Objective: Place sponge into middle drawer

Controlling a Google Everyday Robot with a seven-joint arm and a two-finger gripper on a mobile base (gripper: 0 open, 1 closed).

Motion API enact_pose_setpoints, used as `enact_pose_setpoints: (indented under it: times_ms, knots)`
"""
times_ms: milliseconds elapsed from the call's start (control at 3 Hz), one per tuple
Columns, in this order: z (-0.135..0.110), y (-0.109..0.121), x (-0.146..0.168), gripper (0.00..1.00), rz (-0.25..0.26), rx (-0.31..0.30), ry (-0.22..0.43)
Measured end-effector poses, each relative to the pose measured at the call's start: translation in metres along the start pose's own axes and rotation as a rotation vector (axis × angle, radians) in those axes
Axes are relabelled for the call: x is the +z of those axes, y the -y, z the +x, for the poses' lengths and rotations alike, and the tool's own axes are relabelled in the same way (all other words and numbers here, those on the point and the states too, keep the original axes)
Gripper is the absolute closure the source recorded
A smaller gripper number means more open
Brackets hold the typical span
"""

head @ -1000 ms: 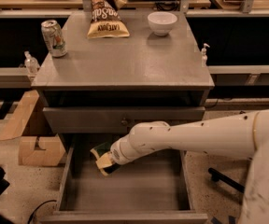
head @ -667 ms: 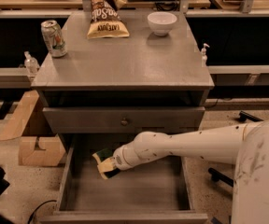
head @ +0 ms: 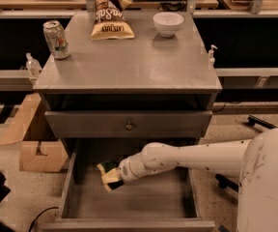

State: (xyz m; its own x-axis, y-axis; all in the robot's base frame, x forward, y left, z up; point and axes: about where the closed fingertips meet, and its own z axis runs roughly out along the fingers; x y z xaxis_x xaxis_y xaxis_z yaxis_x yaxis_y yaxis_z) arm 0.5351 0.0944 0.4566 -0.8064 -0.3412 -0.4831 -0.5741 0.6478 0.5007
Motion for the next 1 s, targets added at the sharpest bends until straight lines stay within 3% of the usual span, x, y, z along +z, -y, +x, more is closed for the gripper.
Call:
enact_pose_setpoints:
  times_ms: [667, 1000]
  knots:
    - [0.0006, -0.0023, 0.002, 0.36, -0.004, -0.002, -0.004]
    - [0.0015, -0.0038, 0.0038, 0.05, -0.007, -0.003, -0.006]
